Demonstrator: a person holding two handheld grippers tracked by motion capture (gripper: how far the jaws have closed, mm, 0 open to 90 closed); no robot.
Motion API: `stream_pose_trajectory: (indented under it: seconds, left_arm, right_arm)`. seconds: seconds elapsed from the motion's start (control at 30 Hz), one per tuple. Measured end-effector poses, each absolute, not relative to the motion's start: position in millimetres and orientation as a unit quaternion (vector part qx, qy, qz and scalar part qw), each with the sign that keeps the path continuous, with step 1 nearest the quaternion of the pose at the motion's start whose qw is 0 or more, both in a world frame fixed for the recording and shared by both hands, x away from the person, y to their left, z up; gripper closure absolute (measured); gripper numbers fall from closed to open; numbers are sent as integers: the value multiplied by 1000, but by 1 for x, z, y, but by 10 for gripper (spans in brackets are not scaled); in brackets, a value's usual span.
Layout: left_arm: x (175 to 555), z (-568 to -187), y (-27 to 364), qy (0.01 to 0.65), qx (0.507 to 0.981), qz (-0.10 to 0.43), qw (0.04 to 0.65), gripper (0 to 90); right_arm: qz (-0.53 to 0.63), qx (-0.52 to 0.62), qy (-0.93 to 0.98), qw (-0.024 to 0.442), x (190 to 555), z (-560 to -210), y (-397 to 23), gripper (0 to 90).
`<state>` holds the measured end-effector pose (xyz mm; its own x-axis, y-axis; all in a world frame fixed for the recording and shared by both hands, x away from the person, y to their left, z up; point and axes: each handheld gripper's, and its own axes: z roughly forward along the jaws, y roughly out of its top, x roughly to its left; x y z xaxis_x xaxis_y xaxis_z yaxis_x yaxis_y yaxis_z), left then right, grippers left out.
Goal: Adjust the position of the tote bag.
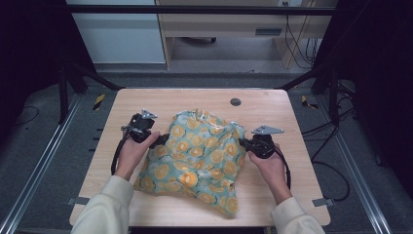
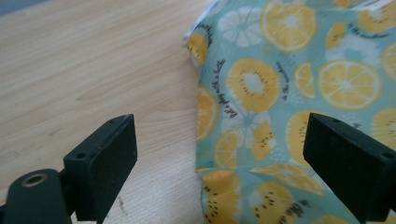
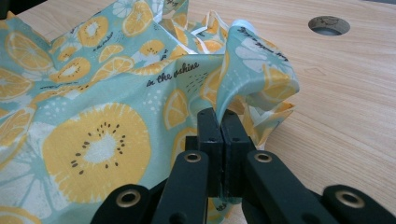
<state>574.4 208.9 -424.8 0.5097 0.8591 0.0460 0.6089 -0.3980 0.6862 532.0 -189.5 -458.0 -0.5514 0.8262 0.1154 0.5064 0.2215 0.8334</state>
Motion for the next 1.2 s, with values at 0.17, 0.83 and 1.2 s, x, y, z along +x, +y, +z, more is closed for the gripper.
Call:
stream_pose_trajectory:
  seconds: [0.17, 0.83, 1.2]
  left_arm:
    - [575, -437, 209, 451, 825, 177, 291, 100]
    - [549, -457, 220, 437, 837, 130, 303, 811]
    - [535, -448, 227, 430, 827, 163, 322, 899]
  right_arm:
    - [447, 437, 760, 181, 532, -458, -190, 890]
    - [432, 441, 762, 194, 531, -455, -198, 900]
    - [417, 455, 754, 226, 527, -446, -221, 900]
